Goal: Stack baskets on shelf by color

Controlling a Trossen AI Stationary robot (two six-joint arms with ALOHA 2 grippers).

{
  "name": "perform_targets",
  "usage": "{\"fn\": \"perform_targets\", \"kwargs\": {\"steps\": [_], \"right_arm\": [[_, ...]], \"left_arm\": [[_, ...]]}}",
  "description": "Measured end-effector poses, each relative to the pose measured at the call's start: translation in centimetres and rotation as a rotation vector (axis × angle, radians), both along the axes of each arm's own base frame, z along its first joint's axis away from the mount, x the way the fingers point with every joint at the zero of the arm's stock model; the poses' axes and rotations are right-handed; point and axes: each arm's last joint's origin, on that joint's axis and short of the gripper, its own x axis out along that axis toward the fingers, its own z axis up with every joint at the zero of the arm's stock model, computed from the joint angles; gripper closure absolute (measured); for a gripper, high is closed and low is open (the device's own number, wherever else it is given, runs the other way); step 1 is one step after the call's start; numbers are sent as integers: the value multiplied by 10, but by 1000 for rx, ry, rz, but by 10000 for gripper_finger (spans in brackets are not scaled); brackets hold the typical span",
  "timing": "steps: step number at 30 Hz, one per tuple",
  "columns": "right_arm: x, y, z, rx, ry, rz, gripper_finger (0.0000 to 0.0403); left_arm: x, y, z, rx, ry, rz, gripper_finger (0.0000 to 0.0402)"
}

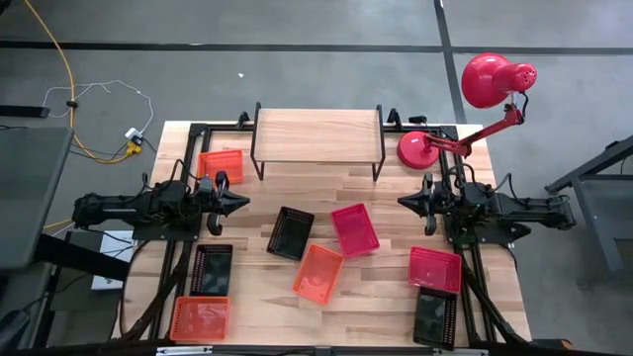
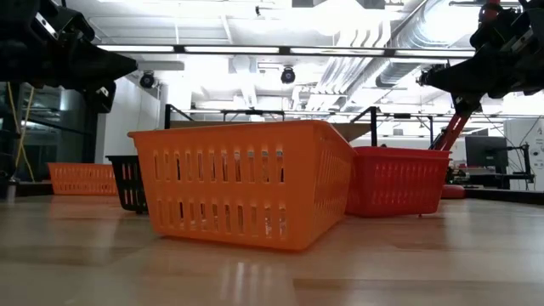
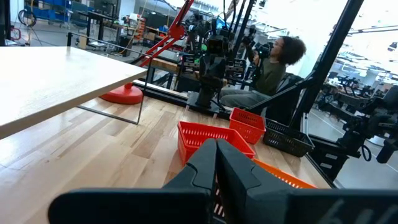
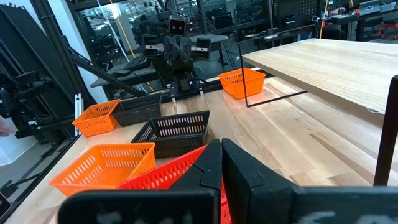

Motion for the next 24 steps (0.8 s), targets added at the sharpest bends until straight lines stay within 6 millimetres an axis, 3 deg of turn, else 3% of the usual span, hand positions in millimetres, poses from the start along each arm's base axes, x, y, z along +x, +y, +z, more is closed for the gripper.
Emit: {"fn": "perform_targets", "kwargs": {"steps": [4, 9, 14, 19, 24], "right_arm": [[0, 0, 0, 0, 0, 0, 402], [0, 0, 0, 0, 0, 0, 402], [0, 0, 0, 0, 1, 0, 402], [0, 0, 0, 0, 1, 0, 402], [0, 0, 0, 0, 0, 0, 402]], "left_arm": [[0, 0, 5, -17, -56, 8, 401], [-3, 1, 21, -189, -260, 19, 401], [-4, 2, 33, -264, -329, 53, 397], [1, -2, 59, -286, -86, -73, 351], [2, -6, 91, -259, 391, -187, 276]]}}
